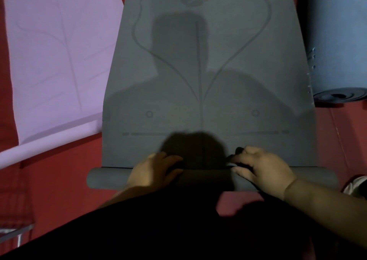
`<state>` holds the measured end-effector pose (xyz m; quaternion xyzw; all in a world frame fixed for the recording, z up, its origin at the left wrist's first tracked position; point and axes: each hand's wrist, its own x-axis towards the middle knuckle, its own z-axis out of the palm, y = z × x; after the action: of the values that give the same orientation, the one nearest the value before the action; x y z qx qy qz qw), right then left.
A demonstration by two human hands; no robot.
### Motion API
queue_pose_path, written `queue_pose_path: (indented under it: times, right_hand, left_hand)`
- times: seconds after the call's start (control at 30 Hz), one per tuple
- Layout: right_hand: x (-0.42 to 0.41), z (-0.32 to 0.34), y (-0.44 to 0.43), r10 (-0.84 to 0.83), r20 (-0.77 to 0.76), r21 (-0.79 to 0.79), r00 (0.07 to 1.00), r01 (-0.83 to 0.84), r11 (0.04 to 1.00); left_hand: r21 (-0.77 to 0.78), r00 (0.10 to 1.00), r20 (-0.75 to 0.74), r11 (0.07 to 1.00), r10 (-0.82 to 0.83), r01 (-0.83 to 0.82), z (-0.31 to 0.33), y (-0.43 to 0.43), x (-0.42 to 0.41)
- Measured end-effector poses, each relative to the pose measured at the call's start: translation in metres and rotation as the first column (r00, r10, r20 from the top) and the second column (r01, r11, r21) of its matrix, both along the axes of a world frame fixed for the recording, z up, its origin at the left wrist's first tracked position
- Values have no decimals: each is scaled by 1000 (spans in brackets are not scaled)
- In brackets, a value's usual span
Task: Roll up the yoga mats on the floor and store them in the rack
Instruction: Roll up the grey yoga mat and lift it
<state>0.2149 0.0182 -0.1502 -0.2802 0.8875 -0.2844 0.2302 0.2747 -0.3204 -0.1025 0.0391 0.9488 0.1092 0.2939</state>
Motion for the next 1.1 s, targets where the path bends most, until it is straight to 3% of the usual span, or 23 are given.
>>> queue_pose_path:
  times: [0.1,0.2,0.27,0.37,0.47,0.67,0.8,0.9,1.0,1.1]
  right_hand:
    - [8,0,7,105,-202,-54,974,-118,991]
    - [11,0,15,186,-224,-24,957,-196,980]
    - [10,-2,17,188,-200,-1,962,-192,981]
    - [8,-7,14,165,-106,15,981,-165,986]
    - [1,-10,11,131,19,33,991,-131,991]
    - [-11,-11,5,139,167,51,976,-149,988]
    - [-5,-4,5,99,105,32,990,-102,994]
    - [8,1,4,33,-2,-49,999,-33,998]
    - [13,-2,9,50,-7,-52,999,-50,997]
    - [11,-8,11,101,-23,23,995,-101,995]
  left_hand:
    - [78,992,118,995,51,-60,-3,-3,-12]
    - [117,990,135,991,46,-62,-7,-6,-14]
    - [82,1000,21,997,10,-12,-7,-6,-12]
    - [-12,958,-273,996,-86,86,-8,-1,-1]
    - [87,919,-390,992,-54,95,-12,0,8]
    - [92,922,-304,956,-240,279,-2,-6,4]
    - [108,981,-66,976,-183,189,-3,-8,-12]
    - [117,982,22,975,-190,186,-9,-9,-23]
    - [105,979,66,977,-192,184,-7,-5,-31]
    - [49,971,10,970,-240,239,0,1,-33]
